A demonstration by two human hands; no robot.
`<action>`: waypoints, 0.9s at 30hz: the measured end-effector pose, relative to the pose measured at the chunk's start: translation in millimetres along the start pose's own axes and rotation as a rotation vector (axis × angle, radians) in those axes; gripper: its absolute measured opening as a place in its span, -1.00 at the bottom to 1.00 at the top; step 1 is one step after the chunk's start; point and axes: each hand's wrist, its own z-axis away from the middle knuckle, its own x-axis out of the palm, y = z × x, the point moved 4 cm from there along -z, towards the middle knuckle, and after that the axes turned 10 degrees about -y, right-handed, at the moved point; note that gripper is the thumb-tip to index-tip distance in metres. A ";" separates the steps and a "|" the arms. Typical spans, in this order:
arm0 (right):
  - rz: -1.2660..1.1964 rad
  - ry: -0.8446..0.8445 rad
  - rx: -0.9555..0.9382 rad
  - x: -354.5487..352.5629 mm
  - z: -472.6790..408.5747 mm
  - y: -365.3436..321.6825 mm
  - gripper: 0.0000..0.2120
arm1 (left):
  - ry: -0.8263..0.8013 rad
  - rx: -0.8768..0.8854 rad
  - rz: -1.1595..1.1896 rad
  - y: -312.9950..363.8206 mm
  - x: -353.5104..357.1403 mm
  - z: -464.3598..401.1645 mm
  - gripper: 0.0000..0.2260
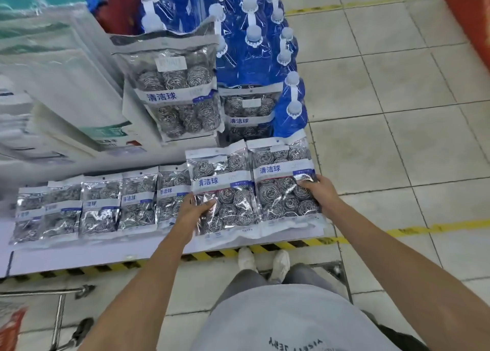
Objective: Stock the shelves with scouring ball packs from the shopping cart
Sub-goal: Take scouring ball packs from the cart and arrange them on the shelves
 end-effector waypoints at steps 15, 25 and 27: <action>0.200 0.166 -0.080 5.0 6.0 -4.5 -0.51 | 0.073 0.031 -0.109 10.3 11.9 -19.5 -0.22; 0.750 0.202 -0.170 11.7 26.7 -18.6 -0.45 | 0.076 0.075 -0.219 17.6 7.1 1.1 -0.37; 0.934 0.220 -0.210 15.4 35.0 -20.9 -0.48 | 0.098 0.106 -0.315 18.7 3.4 10.6 -0.37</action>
